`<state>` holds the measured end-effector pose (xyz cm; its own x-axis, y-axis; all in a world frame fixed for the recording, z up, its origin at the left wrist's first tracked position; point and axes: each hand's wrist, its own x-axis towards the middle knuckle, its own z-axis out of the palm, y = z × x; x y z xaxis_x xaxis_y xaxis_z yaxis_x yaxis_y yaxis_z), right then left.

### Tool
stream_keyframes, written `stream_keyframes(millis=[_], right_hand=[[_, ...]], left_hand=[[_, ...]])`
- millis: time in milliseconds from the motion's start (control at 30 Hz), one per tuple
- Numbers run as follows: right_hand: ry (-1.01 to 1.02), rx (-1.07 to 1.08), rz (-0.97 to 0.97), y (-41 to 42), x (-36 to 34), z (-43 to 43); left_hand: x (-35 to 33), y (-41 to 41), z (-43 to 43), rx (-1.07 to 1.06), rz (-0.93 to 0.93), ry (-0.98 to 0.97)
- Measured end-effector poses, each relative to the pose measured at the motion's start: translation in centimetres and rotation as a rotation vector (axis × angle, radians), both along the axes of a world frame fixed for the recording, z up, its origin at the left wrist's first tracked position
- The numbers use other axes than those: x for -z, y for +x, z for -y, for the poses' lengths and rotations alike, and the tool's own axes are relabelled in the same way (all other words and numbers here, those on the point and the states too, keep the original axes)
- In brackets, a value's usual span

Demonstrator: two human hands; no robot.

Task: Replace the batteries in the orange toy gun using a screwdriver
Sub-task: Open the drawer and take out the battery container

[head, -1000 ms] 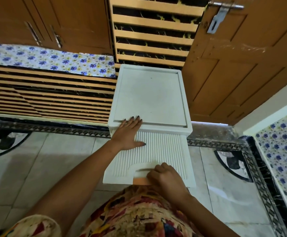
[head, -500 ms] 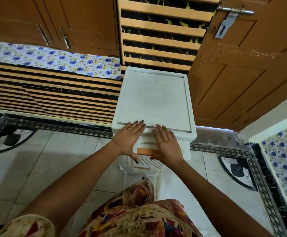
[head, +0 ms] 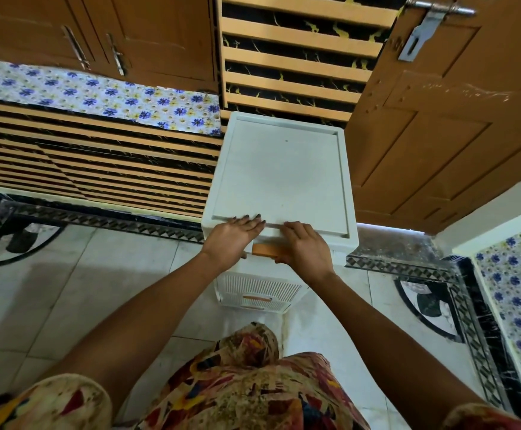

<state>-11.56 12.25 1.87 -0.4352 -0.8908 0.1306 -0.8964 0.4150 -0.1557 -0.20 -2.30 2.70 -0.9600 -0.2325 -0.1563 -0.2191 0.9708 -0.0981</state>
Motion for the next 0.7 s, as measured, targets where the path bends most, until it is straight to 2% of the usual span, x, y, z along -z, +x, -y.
stream_keyframes(millis=[233,367,433,567,700], right_hand=[[0.045,0.017,0.067,0.4,-0.2,-0.2],[0.036,0.011,0.084,0.8,0.3,-0.8],[-0.030,0.018,0.073,1.3,0.8,-1.6],[-0.229,0.042,-0.006,3.1,2.9,-4.1],[-0.284,0.009,-0.021,4.6,6.3,-5.8]], left_hand=[[-0.1,0.4,-0.5,-0.013,-0.027,0.016],[0.7,1.1,-0.9,-0.050,-0.041,0.152],[1.6,1.9,-1.4,-0.065,-0.102,0.205],[5.0,4.7,-3.6,-0.051,-0.347,0.265],[9.6,7.2,-5.5,0.049,-0.442,0.238]])
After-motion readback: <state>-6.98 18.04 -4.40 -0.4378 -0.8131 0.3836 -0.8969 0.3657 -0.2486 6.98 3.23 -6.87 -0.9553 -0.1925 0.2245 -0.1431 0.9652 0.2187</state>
